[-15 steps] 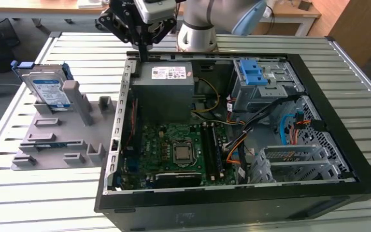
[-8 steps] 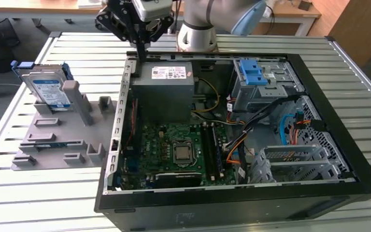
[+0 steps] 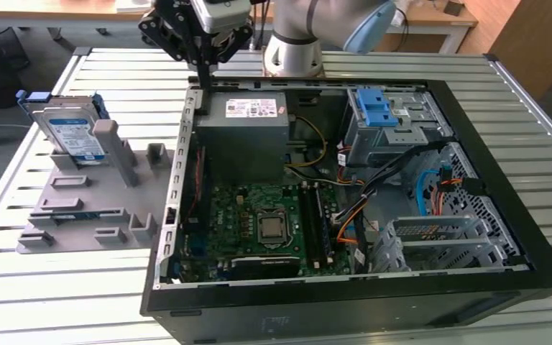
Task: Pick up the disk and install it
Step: 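Reach for the disk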
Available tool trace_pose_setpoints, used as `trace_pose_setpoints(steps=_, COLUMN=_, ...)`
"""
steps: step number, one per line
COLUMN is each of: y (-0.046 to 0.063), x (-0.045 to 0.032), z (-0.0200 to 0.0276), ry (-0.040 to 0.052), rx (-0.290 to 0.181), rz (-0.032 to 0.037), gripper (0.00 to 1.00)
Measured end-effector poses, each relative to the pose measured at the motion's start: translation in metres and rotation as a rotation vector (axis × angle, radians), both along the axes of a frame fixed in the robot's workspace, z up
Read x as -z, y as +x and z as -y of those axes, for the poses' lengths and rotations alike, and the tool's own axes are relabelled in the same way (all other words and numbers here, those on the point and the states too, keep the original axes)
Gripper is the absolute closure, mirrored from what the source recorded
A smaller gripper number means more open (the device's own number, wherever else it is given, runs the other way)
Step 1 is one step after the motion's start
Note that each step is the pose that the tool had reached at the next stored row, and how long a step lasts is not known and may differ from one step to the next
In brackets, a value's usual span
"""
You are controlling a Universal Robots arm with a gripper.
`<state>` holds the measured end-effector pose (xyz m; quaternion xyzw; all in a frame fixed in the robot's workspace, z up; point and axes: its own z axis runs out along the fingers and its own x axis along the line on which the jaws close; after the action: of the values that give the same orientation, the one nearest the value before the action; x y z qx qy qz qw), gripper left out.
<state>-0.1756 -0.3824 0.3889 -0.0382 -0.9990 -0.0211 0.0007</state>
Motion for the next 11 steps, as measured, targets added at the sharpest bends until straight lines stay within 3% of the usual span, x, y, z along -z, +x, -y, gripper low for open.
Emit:
trace_pose_setpoints(steps=6, y=-0.001, x=0.0002, z=0.0, ry=0.0003, rx=0.0, rz=-0.0014, gripper=0.89)
trace_pose_setpoints(steps=11, y=-0.01, x=0.0002, z=-0.0001, ry=0.0001, rx=0.0, rz=-0.0016, gripper=0.89)
